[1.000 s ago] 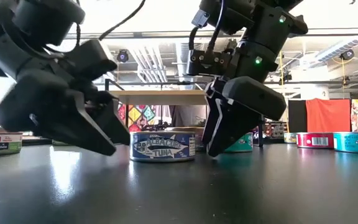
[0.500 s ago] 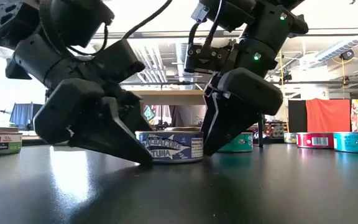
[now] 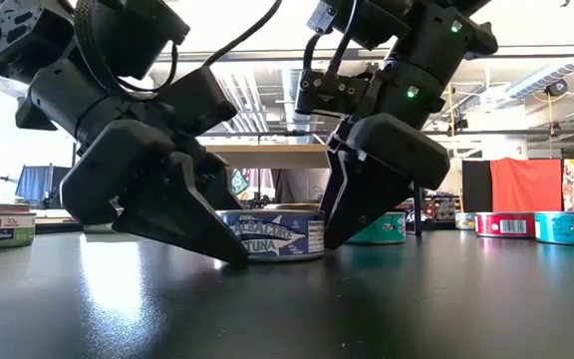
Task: Stack canned seafood by type on shelf
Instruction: Put the blue tuna can on the shelf
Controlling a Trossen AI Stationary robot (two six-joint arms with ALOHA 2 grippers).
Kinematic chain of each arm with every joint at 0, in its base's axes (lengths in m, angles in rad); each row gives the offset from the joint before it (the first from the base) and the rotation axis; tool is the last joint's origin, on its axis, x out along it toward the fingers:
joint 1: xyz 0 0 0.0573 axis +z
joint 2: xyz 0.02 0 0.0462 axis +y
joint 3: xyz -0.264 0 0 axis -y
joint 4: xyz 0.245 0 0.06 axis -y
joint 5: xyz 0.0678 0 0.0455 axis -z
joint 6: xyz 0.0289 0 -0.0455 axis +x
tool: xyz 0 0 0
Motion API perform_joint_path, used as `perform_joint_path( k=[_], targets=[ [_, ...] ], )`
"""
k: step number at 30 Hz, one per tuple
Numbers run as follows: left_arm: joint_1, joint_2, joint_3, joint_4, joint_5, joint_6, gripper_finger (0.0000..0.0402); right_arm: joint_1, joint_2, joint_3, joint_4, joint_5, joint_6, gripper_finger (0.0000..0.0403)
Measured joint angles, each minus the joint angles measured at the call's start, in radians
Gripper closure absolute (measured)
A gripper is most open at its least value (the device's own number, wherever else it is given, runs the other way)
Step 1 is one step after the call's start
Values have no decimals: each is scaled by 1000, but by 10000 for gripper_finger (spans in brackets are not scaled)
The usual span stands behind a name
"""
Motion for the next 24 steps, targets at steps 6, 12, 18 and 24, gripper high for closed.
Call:
perform_joint_path(
  k=[6, 12, 18, 24],
  targets=[
    [13, 0, 19, -46, 28, -56, 6, -2, 0, 0, 4, 4, 0, 39],
    [11, 0, 22, -52, 15, -38, 7, -2, 0, -1, 7, 6, 15, 39],
    [10, 0, 26, -64, 3, -94, 5, -2, 0, -12, 14, 5, 21, 39],
    [9, 4, 50, -112, 2, -119, 4, -4, 0, -21, 18, 10, 22, 39]
  ],
)
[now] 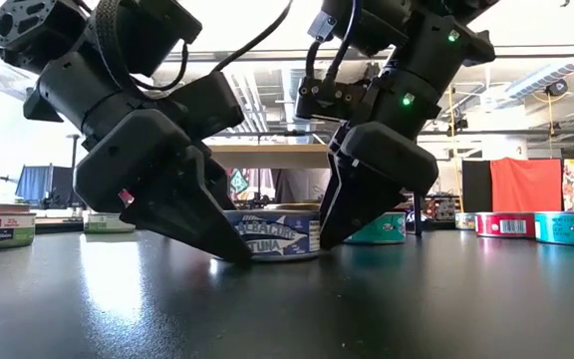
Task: Stack canned seafood by type on shelf
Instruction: Put the blue tuna can on the shelf
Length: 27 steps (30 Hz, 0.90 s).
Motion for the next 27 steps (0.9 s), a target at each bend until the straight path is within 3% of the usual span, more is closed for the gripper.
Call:
perform_joint_path(
  k=[20, 27],
  targets=[
    [-4, 3, 30, -47, -13, -29, 2, 1, -2, -14, -5, -9, -42, 39],
    [-13, 3, 30, -48, -30, -40, 19, 2, -2, -14, -7, -9, -42, 39]
  ],
)
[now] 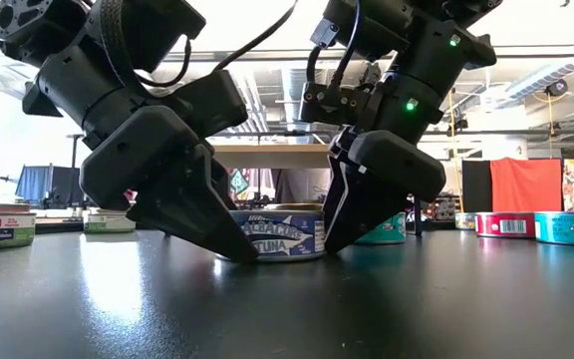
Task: Stack canned seafood by type on shelf
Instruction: Put the blue tuna can on the shelf
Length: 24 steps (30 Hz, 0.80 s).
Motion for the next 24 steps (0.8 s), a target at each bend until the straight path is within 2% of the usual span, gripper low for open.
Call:
perform_joint_path(
  k=[5, 12, 24],
  targets=[
    [-2, -1, -2, -3, -1, 3, 38, 0, 0, 0, -1, 0, 11, 39],
    [-7, -1, -3, -4, 2, 9, 7, 0, 0, 0, -1, 0, 11, 39],
    [-7, -1, -3, -12, 23, 17, 3, 0, 0, -1, -4, -58, 12, 39]
  ],
)
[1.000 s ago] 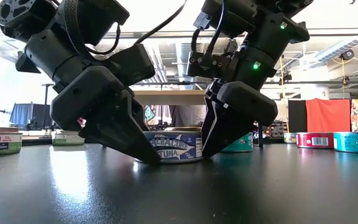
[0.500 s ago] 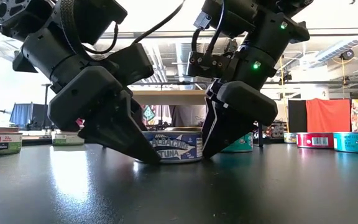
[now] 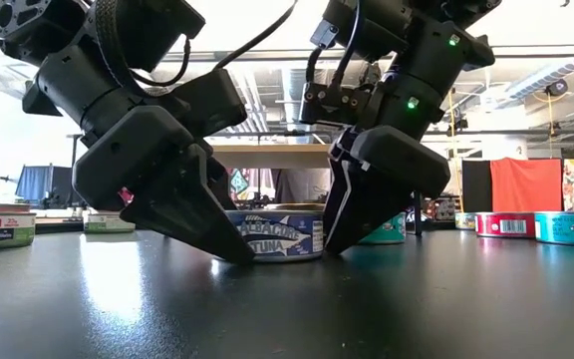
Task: Stack canned seafood by type on shelf
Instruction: Put the blue tuna can on the shelf
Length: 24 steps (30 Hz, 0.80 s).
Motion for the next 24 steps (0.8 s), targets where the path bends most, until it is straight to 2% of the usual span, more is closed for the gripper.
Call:
perform_joint_path(
  k=[8, 11, 16, 24],
  targets=[
    [0, 1, -3, 31, 6, 22, 2, 10, -11, 5, -56, -97, 36, 39],
    [-1, 3, -4, 56, -2, 58, 2, 10, -12, 17, -52, -100, 32, 39],
    [-3, 4, -6, 76, -8, 71, 1, 6, 0, 21, 62, -69, -34, 39],
    [-3, 3, -8, 105, -16, 81, 1, 5, 6, 24, 77, -60, -44, 39]
  ],
)
